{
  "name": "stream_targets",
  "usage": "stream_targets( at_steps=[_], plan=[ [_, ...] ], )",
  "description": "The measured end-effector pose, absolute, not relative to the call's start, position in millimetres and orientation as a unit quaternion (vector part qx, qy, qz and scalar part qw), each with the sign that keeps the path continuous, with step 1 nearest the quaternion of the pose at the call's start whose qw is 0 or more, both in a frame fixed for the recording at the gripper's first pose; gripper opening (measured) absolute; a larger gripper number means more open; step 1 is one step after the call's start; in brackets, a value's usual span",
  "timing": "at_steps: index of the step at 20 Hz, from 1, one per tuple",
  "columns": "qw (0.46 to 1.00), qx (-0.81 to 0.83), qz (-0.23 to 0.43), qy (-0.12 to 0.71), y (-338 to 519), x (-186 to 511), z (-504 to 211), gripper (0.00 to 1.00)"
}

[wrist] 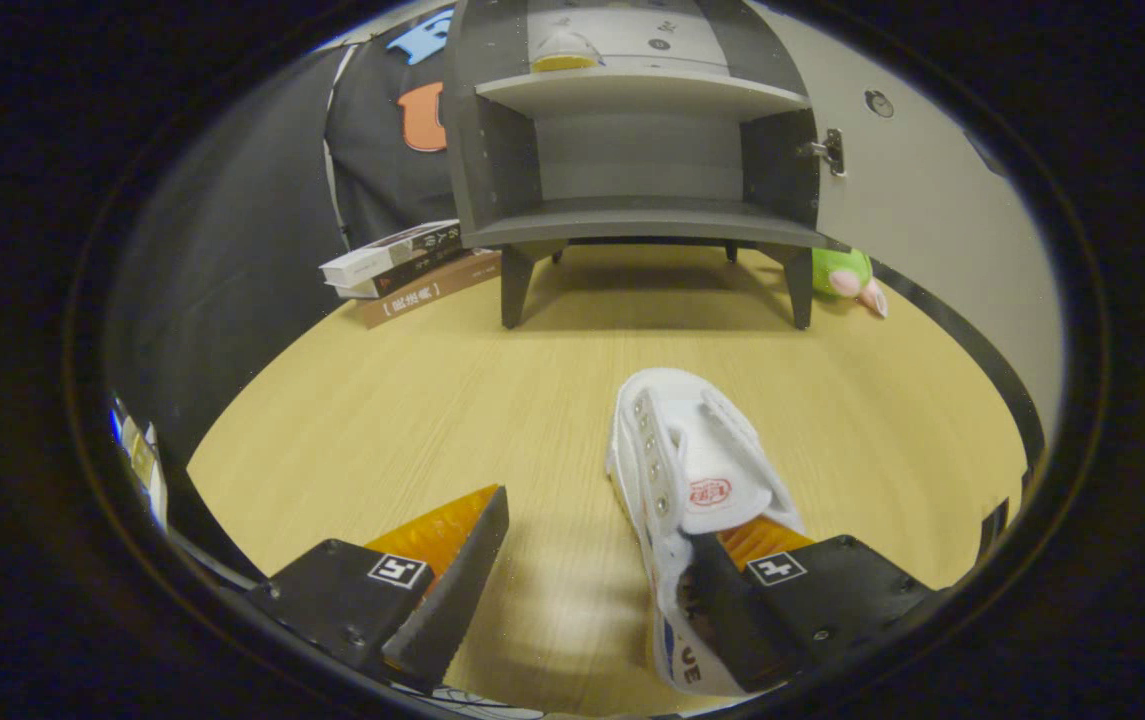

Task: Open the shoe cabinet door, grab the shoes and put them into the shoe cabinet, then close the shoe cabinet door.

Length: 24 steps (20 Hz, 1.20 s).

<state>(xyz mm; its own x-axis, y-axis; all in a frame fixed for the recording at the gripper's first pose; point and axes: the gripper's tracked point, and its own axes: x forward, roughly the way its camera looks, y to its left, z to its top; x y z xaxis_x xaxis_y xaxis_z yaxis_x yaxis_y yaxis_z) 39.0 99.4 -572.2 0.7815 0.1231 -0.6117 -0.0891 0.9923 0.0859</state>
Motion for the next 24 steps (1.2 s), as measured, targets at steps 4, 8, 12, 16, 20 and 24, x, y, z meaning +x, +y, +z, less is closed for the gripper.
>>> stream_targets(
  at_steps=[4, 8, 12, 16, 20, 24],
  plan=[
    [0.942, 0.046, 0.051, 0.327, 87.0, 51.7, -576.5, 0.77],
    [0.94, 0.048, 0.042, 0.335, 75.5, 55.0, -578.4, 0.15],
    [0.943, 0.015, 0.046, 0.33, 73.3, 54.2, -562.6, 0.11],
    [0.948, 0.026, 0.039, 0.315, 64.4, 48.7, -527.7, 0.11],
    [0.957, 0.039, 0.028, 0.287, 53.2, 53.0, -457.4, 0.11],
    [0.972, 0.022, 0.033, 0.231, 46.3, 68.1, -355.9, 0.11]
  ],
)
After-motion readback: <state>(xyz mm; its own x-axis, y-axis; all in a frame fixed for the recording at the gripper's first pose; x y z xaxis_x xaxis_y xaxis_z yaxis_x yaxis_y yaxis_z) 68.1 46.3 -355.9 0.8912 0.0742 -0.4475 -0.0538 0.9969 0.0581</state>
